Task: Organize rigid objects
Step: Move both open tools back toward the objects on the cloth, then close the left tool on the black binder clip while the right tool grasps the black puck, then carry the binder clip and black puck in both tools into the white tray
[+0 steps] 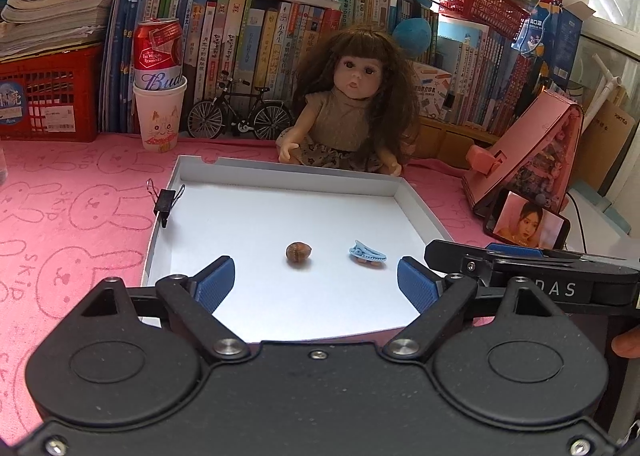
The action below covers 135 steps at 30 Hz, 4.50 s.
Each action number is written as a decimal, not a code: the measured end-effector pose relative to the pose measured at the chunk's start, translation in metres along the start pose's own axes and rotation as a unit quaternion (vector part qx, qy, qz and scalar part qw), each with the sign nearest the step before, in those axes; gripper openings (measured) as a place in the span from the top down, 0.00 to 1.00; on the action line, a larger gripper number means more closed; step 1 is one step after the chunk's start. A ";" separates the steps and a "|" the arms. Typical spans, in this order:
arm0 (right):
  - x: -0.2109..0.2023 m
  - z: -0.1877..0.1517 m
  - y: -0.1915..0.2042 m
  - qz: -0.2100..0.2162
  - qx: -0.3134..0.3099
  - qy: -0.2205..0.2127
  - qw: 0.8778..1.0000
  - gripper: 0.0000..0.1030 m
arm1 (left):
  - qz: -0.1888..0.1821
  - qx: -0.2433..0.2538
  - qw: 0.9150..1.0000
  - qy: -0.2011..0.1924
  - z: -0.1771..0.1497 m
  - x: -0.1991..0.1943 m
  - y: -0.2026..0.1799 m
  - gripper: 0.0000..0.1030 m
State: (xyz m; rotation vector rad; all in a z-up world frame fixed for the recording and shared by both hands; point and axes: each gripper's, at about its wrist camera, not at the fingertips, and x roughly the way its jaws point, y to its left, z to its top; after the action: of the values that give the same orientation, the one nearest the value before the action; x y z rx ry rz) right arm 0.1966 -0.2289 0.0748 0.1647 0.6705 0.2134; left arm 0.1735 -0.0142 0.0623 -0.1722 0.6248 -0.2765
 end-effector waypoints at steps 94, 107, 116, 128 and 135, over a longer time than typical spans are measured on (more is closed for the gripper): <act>-0.095 -0.154 0.005 -0.087 -0.088 -0.051 0.991 0.46 | 0.103 0.047 0.993 -0.028 -0.164 -0.128 0.033 0.60; -0.093 -0.156 0.009 -0.080 -0.091 -0.045 0.992 0.65 | 0.102 0.032 0.994 -0.026 -0.162 -0.124 0.038 0.81; -0.094 -0.148 0.016 -0.077 -0.100 -0.057 0.990 0.66 | 0.107 0.039 0.993 -0.044 -0.152 -0.125 0.033 0.83; -0.094 -0.146 0.016 -0.072 -0.097 -0.058 0.991 0.65 | 0.114 0.051 0.992 -0.035 -0.155 -0.113 0.033 0.79; -0.095 -0.146 0.017 -0.073 -0.100 -0.059 0.991 0.65 | 0.111 0.053 0.992 -0.035 -0.156 -0.106 0.033 0.81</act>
State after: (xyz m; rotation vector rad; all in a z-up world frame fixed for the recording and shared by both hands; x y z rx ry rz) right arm 0.0295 -0.2241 0.0221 -0.0631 0.5370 0.1286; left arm 0.0045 0.0378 -0.0122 -0.0094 0.5535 -0.0873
